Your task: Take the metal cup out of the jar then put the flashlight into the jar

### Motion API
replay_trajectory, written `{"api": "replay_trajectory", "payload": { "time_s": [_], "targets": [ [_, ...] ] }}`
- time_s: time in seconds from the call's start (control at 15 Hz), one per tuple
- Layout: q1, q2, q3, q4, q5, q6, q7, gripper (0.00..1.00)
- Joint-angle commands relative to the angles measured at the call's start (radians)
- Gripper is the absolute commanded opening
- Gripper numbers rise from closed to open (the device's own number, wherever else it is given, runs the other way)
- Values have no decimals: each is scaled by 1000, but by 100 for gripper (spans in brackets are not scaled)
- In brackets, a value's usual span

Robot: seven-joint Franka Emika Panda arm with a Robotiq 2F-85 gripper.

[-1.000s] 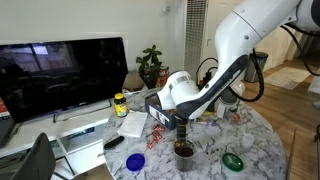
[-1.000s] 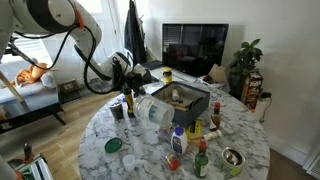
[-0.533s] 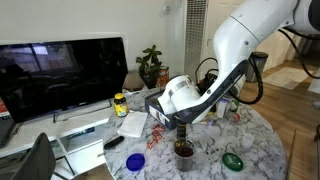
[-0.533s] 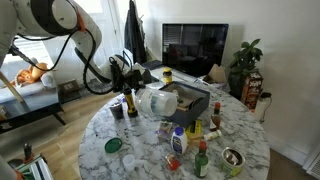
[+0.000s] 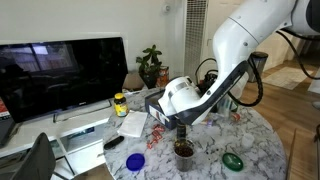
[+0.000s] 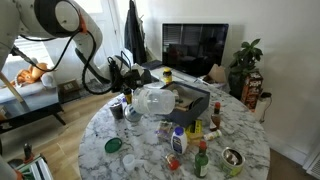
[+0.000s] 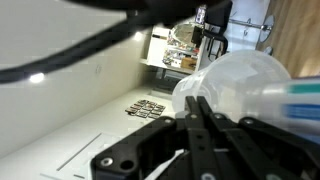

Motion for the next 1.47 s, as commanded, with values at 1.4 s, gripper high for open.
{"api": "replay_trajectory", "payload": {
  "time_s": [1.4],
  "targets": [
    [-223,-178,23,44,314,226,-477,1]
  ]
}}
